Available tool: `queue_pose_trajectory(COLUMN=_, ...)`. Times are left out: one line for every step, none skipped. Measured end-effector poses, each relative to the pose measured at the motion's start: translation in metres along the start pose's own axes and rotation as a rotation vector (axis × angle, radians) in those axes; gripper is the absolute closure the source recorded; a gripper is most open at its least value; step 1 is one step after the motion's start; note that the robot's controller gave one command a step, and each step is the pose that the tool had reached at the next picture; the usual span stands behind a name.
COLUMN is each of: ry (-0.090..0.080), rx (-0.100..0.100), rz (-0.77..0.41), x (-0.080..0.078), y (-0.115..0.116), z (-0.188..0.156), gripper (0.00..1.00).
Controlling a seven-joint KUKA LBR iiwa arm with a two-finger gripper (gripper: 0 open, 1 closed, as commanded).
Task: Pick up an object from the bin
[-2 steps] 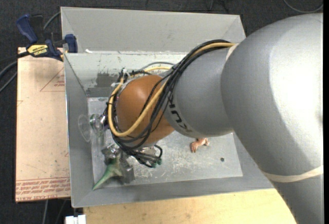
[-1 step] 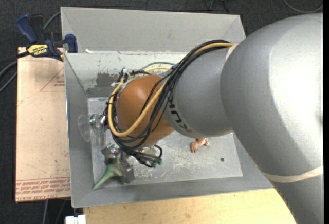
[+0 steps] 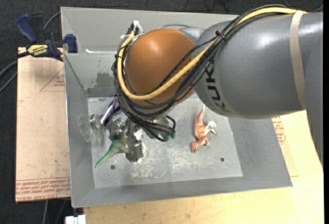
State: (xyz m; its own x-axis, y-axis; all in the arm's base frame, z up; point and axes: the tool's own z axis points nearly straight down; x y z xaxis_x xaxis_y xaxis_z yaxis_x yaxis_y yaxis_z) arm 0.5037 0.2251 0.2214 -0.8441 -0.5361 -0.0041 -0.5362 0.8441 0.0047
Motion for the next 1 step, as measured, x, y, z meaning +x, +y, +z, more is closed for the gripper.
queue_pose_trajectory(ry=0.000, rx=0.000, rz=0.000, x=0.0000, y=0.0000, z=0.0000, gripper=1.00)
